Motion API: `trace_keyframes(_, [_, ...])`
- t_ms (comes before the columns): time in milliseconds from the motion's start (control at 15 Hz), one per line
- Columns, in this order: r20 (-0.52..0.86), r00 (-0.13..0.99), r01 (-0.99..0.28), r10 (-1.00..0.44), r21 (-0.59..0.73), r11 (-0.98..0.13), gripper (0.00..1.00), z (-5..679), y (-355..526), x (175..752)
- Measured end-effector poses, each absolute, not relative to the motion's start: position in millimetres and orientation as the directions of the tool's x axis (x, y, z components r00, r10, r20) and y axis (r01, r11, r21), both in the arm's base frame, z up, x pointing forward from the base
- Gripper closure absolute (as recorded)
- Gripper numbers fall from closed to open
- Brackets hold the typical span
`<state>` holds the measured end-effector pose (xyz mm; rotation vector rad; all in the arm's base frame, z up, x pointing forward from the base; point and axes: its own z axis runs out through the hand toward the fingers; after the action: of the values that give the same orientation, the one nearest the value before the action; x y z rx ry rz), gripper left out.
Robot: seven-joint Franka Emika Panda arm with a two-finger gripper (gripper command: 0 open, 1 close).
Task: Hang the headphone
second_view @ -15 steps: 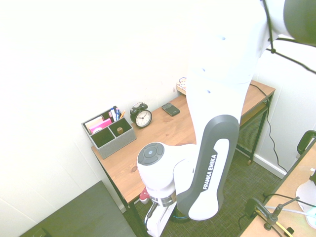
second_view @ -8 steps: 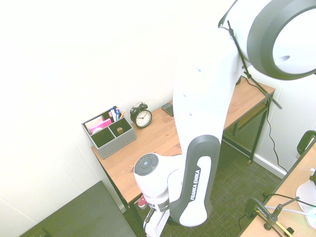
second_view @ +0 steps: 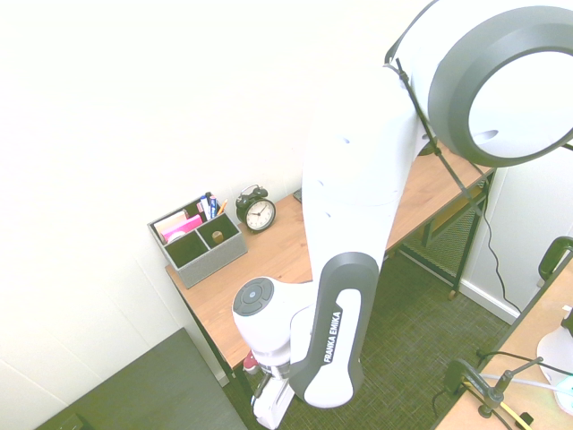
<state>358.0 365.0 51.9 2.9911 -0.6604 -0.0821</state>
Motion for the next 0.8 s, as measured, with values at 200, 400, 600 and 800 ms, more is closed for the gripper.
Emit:
trace_keyframes(200, [-0.037,0.905,-0.419,-0.424,0.088,-0.903,0.00,52,364,359])
trace_keyframes(400, [-0.039,0.906,-0.416,-0.420,0.088,-0.905,0.00,51,363,360])
trace_keyframes(600, [-0.040,0.904,-0.421,-0.425,0.083,-0.903,0.00,53,364,361])
trace_keyframes(800, [-0.032,0.893,-0.448,-0.449,0.037,-0.893,0.00,73,367,377])
